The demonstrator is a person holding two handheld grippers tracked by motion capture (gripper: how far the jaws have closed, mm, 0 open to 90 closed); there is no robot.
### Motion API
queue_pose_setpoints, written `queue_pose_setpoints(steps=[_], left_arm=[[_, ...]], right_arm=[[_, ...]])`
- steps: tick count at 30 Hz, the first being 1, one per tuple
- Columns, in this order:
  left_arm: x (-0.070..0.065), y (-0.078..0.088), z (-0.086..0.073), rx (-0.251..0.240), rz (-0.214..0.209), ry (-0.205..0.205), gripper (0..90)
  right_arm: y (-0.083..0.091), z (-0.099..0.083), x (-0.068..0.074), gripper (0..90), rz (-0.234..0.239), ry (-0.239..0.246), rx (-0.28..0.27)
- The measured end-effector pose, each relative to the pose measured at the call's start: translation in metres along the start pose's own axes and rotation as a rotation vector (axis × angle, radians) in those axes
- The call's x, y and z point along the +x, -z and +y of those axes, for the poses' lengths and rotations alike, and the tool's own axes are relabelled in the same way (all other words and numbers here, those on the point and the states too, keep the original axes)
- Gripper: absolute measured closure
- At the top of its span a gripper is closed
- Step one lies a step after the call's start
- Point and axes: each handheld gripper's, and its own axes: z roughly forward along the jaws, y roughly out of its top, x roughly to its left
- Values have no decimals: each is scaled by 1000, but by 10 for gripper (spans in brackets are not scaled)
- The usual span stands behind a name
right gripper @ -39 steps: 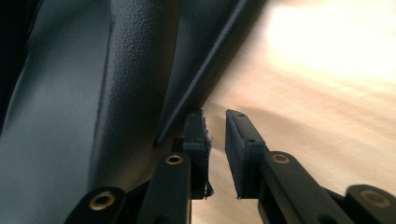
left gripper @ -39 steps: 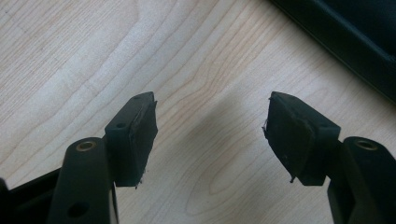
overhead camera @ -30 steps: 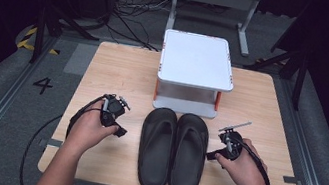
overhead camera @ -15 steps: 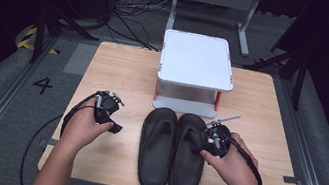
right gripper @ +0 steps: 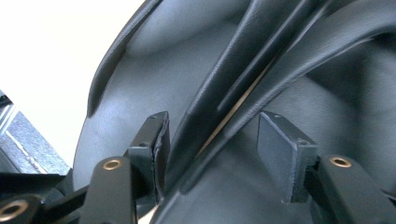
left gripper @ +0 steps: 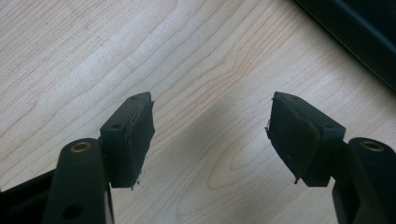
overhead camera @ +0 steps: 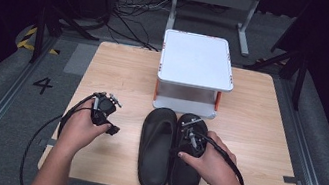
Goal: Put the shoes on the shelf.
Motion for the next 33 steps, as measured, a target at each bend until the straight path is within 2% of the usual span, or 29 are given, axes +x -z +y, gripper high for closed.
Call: queue_pose_setpoints(steps=[8, 10, 11, 16, 19, 21, 23, 28, 33], left_arm=[[2, -1, -2, 6, 3, 7, 315], [2, -2, -2, 9, 4, 4, 313], [2, -2, -2, 9, 4, 4, 312], [2, -2, -2, 13, 10, -1, 308], [2, -2, -2, 14, 10, -1, 306], [2, -2, -2, 13, 11, 0, 305], [2, -3, -2, 13, 9, 3, 305], [1, -4, -1, 14, 7, 6, 304], [1, -4, -1, 16, 12, 4, 304]], right_arm=[[-17, 4, 1, 432, -22, -39, 41], [-22, 7, 5, 438, -53, -47, 53], [-22, 7, 5, 438, -53, -47, 53], [-21, 10, 9, 495, -72, -40, 82], [-22, 11, 9, 599, -72, -33, 94], [-22, 11, 10, 638, -88, -41, 101], [-21, 11, 9, 680, -78, -62, 107], [-19, 10, 2, 773, -66, -126, 75], [-19, 8, 4, 780, -98, -118, 58]])
